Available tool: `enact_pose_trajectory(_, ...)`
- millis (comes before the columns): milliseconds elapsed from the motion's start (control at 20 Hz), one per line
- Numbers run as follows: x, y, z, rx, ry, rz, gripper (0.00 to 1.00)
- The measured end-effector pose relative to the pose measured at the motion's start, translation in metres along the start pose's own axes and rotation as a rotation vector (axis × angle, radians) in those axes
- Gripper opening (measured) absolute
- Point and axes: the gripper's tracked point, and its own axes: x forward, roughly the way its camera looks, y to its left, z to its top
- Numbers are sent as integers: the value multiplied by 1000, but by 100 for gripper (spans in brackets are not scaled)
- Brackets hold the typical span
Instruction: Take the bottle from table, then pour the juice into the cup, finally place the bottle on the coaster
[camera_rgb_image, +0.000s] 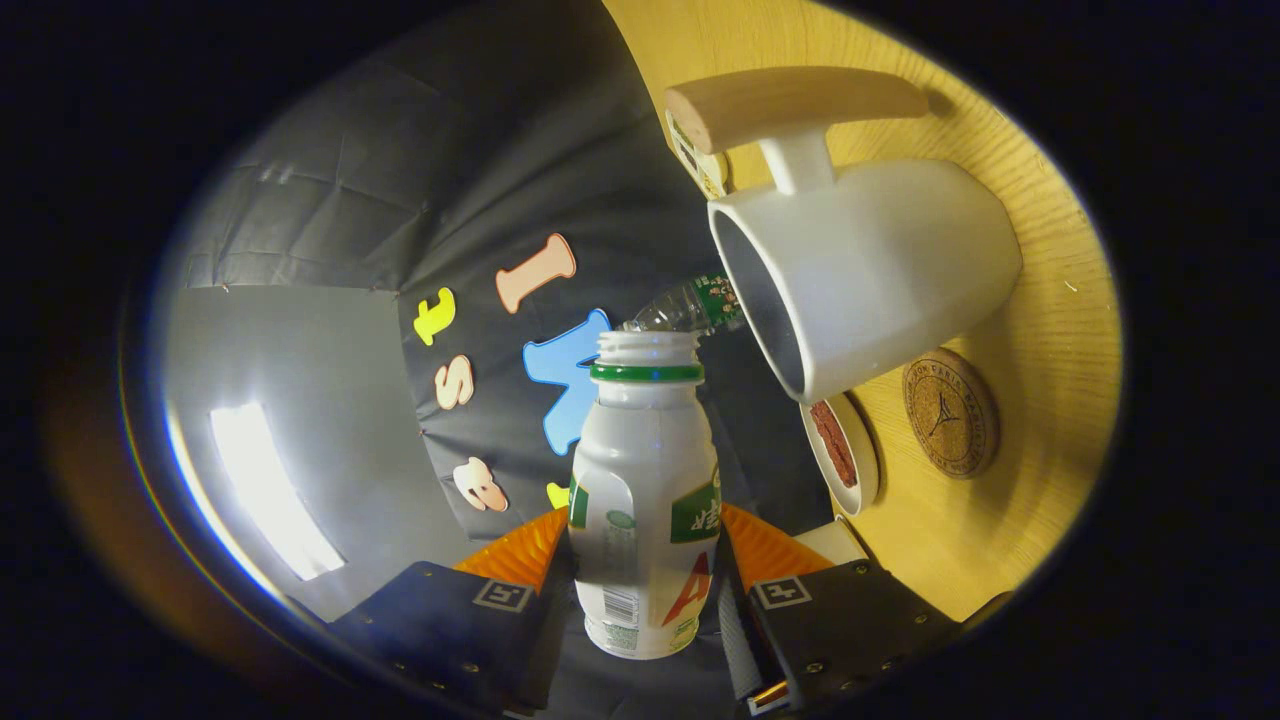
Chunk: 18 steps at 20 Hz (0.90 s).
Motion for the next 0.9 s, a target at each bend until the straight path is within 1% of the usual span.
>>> enact_pose_trajectory(900,-4,-10,2,-19,14,-15,65)
